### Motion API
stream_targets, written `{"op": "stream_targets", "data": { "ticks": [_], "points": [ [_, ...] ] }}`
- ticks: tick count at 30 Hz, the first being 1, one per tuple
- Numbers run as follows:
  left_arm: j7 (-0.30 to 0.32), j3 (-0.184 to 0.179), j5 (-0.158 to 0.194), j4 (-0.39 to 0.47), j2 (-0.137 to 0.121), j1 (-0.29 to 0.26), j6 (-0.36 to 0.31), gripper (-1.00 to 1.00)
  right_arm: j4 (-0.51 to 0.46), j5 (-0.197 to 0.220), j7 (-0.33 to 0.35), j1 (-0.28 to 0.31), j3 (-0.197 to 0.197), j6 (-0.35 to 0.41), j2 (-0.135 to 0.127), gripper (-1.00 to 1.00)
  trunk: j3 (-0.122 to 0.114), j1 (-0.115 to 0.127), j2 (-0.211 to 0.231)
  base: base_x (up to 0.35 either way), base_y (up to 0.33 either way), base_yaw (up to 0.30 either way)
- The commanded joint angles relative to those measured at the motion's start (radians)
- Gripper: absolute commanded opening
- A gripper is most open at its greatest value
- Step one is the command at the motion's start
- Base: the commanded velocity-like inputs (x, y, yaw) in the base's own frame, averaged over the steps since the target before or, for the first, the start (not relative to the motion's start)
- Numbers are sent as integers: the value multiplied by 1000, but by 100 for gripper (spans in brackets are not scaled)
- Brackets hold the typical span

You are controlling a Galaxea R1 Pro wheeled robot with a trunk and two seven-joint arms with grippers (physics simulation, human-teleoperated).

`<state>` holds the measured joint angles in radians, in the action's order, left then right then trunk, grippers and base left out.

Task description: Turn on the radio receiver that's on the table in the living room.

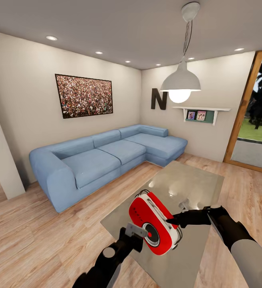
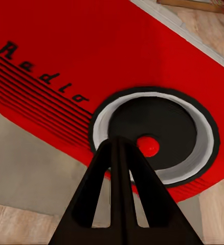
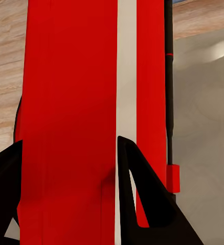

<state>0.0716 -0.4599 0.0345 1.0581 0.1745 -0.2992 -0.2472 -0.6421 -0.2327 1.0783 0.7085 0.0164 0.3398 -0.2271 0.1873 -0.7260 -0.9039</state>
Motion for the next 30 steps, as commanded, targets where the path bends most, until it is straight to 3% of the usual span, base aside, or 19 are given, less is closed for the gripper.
{"op": "stream_targets", "data": {
  "ticks": [1,12,19,30],
  "points": [
    [4,0,3,-16,0,-8,1,-100,-1,4,0,0,-1,1,0,-100,0,0,0,0,0,0],
    [118,-2,10,-65,0,-49,-2,-100,0,4,0,0,-1,2,3,-100,0,0,0,0,0,0],
    [210,-35,9,-65,0,-52,-3,-100,2,4,0,0,-1,2,3,-100,0,0,0,0,0,0],
    [209,-36,4,-85,0,-58,-3,-100,1,4,0,0,-1,2,3,-100,0,0,0,0,0,0]
  ]
}}
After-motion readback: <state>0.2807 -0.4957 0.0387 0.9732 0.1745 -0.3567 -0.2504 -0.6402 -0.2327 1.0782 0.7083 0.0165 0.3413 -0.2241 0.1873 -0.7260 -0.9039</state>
